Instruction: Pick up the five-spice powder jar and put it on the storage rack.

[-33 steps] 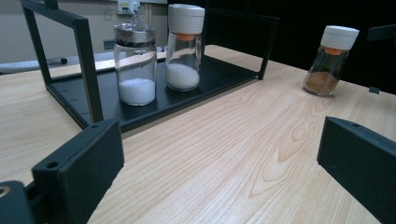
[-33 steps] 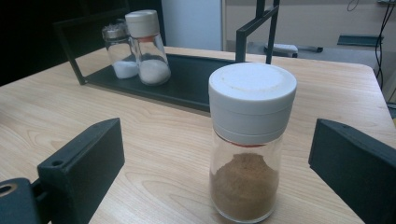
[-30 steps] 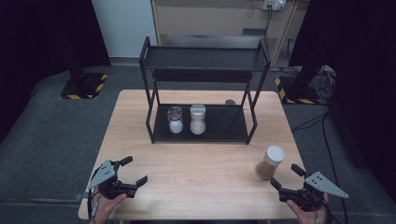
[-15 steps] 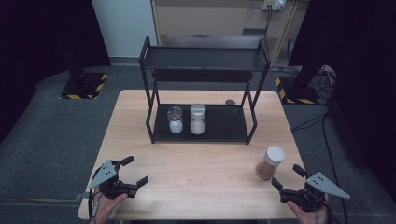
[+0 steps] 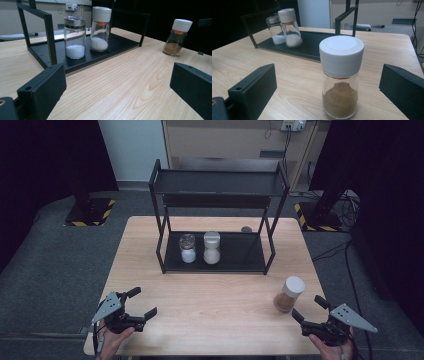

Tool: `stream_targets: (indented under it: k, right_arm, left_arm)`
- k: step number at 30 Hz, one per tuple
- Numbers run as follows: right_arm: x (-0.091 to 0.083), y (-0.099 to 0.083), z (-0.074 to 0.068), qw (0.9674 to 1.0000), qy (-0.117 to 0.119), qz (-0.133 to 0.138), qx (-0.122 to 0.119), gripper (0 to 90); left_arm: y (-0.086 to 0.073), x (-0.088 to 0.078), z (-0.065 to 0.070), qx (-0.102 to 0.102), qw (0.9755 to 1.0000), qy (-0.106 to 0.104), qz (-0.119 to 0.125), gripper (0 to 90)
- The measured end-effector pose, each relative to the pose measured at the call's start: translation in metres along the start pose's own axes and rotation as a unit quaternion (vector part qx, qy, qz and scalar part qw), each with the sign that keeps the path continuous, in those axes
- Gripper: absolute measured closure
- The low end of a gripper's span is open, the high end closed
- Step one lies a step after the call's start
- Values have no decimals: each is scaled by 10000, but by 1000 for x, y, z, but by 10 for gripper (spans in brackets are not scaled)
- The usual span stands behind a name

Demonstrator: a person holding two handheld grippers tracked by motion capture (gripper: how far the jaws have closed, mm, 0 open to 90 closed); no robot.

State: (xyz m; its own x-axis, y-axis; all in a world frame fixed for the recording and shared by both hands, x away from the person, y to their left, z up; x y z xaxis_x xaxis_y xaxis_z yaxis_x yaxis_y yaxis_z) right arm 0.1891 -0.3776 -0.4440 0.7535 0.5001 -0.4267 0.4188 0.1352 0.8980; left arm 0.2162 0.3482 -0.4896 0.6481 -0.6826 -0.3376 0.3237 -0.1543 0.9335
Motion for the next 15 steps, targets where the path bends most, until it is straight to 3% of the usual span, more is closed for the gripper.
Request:
stream_targets:
  k: [10, 15]
  right_arm:
    - [-5, 15, 1, 10000, -45, 24, -49, 17]
    - [-3, 27, 4, 9999, -27, -65, -142, 17]
  left_arm:
    - [0, -8, 4, -137, 9996, 264, -12, 0]
    - [3, -15, 6, -43, 9991, 406, -65, 0]
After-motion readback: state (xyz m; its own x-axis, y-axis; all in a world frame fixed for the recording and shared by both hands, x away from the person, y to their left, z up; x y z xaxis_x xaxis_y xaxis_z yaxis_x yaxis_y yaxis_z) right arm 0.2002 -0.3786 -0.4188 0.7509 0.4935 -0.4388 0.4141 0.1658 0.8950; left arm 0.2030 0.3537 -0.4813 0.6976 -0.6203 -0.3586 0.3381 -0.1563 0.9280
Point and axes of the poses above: each handheld gripper's, and its own axes: x roughly forward along the jaws, y roughly out of its top, z roughly to its right, the point moved 4 cm from there along x, roughly forward along the jaws, and after that the axes turned 10 degrees about -z, right-handed, at the moved point
